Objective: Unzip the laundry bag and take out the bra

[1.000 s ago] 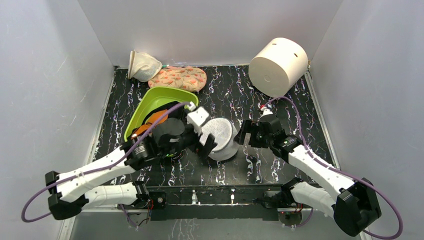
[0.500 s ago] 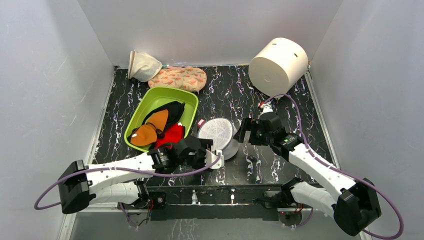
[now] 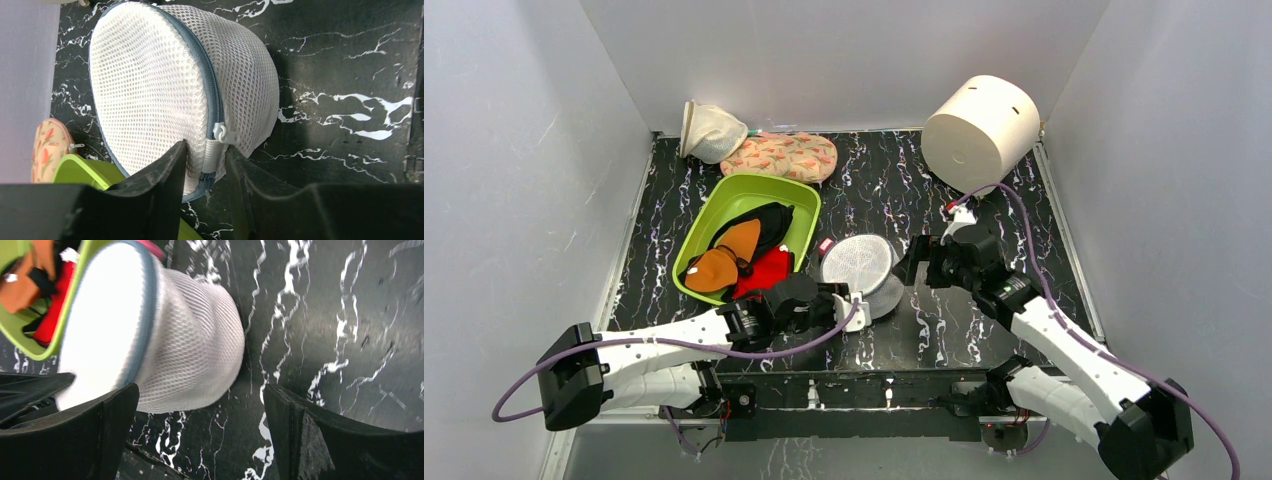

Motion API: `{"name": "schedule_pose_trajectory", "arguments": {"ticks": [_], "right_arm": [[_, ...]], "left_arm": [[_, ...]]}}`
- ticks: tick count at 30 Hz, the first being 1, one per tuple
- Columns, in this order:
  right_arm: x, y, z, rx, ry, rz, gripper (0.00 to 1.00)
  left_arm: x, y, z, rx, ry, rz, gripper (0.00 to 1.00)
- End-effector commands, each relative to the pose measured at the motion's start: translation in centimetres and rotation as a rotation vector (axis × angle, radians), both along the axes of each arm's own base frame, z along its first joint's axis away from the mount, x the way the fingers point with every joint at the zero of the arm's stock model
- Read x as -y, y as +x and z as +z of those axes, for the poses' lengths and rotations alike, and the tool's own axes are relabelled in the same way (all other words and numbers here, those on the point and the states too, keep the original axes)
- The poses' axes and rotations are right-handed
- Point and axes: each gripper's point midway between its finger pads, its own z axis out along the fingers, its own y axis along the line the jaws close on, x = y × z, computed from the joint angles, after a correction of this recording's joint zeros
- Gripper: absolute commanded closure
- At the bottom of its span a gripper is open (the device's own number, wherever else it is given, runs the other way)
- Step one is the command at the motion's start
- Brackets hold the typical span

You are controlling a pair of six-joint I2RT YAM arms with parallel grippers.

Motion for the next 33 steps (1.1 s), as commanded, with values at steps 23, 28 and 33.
{"name": "schedule_pose_trajectory", "arguments": {"ticks": [23,28,33], "right_arm": [[-3.9,-3.3,12.7,1.091,-0.196,0.773,0.41],[-4.0,-3.7,12.2,1.164,-0.236,0.809,0.55],[-4.8,-4.0,11.6,1.214,-0.237,0.855,0.60]], "left_arm": [[3.7,3.7,6.9,-0.353,-0.440,0.453,1.00],[4.0,3.9,7.0,-0.445,-0.481,0.488,1.00],[4.6,3.9,7.2,-0.558,-0.513,0.483,1.00]]}}
